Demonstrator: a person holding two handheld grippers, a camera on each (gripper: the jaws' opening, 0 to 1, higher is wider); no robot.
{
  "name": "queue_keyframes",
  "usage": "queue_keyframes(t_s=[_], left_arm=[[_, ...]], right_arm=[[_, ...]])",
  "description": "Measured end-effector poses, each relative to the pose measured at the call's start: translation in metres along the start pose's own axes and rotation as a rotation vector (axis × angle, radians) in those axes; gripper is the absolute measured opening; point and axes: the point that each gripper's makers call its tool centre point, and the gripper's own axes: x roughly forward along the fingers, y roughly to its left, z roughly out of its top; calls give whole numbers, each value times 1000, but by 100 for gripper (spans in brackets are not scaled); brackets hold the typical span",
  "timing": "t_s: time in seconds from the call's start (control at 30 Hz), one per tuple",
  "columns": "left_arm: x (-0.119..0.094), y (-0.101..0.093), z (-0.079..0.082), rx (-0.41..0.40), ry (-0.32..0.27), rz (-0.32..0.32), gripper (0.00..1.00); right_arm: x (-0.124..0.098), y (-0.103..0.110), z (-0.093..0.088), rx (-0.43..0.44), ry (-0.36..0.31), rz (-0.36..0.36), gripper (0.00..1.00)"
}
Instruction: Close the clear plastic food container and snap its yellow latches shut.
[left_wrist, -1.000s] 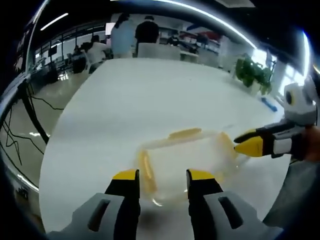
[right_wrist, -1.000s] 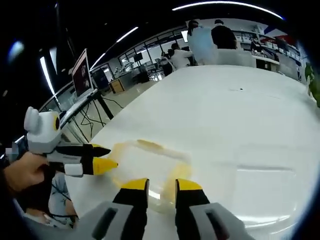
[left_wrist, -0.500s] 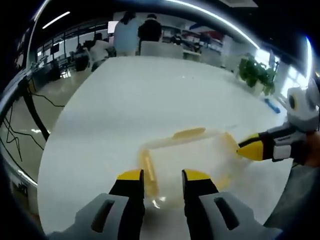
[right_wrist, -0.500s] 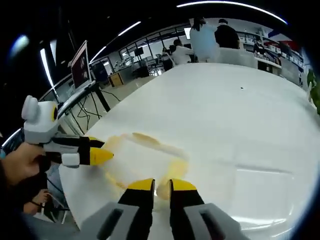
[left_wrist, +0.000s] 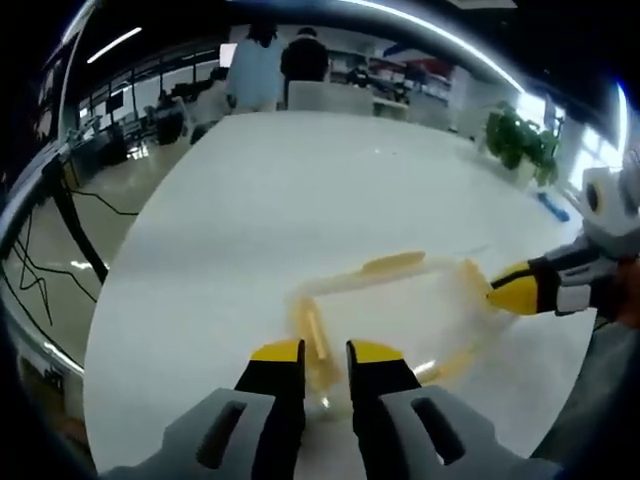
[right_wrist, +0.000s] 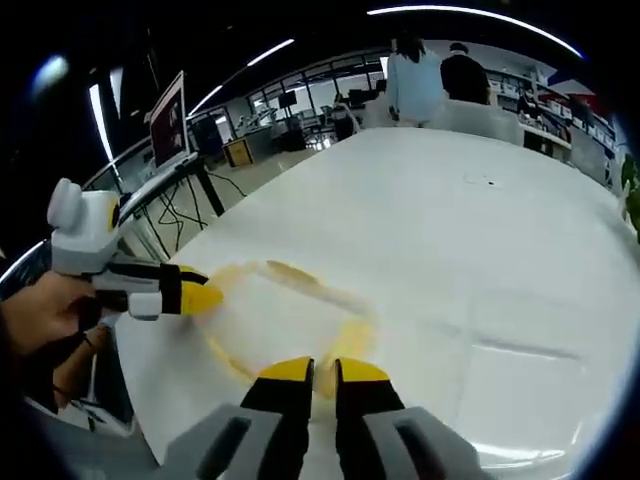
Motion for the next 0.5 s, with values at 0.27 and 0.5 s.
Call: queue_keyframes(t_s=[0.27, 0.5], left_arm=[[-3, 0, 2, -3, -6, 4, 6], [-6, -6, -1, 87, 19, -13, 5]], right_arm=[[0, -1, 0, -1, 7, 0, 4], [-4, -5, 4, -22, -5, -21, 3]])
